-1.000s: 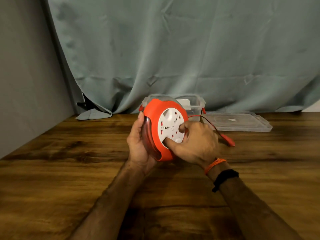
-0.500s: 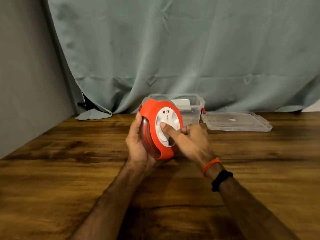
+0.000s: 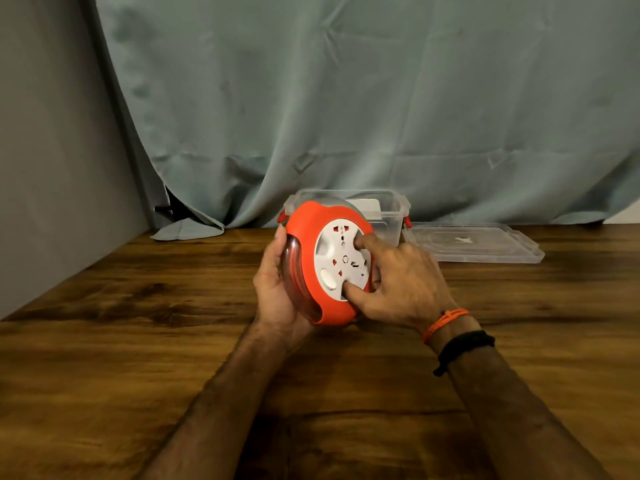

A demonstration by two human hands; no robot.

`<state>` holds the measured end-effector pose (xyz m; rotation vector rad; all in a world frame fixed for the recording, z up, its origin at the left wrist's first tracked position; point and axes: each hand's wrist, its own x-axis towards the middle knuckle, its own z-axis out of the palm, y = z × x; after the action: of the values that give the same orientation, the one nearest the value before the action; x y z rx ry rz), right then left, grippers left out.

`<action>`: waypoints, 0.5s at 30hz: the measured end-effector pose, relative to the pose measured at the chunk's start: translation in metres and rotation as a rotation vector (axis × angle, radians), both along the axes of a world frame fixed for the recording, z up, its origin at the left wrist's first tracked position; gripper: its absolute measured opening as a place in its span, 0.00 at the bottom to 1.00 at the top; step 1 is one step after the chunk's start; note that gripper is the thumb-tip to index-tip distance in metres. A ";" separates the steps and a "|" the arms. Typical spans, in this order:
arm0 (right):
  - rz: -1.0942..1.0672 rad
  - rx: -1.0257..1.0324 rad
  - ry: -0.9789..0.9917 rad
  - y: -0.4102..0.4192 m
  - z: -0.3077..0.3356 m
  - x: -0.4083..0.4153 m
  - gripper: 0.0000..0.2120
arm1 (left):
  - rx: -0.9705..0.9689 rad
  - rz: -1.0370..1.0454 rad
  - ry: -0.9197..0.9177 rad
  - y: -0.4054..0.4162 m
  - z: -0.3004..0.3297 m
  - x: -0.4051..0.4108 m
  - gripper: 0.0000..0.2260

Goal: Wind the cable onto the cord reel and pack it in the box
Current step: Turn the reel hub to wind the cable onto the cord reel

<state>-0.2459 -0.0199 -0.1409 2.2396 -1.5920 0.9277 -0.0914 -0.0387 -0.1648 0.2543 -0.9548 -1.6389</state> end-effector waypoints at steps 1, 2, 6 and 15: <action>0.003 -0.027 -0.004 -0.002 -0.002 -0.001 0.32 | -0.008 -0.006 -0.003 0.001 -0.001 0.001 0.33; 0.002 -0.042 -0.006 -0.002 -0.003 -0.002 0.33 | 0.004 0.002 0.001 0.000 -0.001 0.001 0.32; -0.008 -0.102 -0.002 -0.004 -0.006 -0.001 0.34 | 0.024 0.043 0.006 0.001 0.001 0.000 0.33; -0.172 0.002 -0.374 -0.004 -0.010 0.018 0.33 | -0.018 0.148 0.067 0.004 0.005 -0.005 0.33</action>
<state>-0.2279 -0.0240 -0.1507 1.9724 -1.9016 1.3527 -0.0968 -0.0343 -0.1595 0.2507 -0.8792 -1.4933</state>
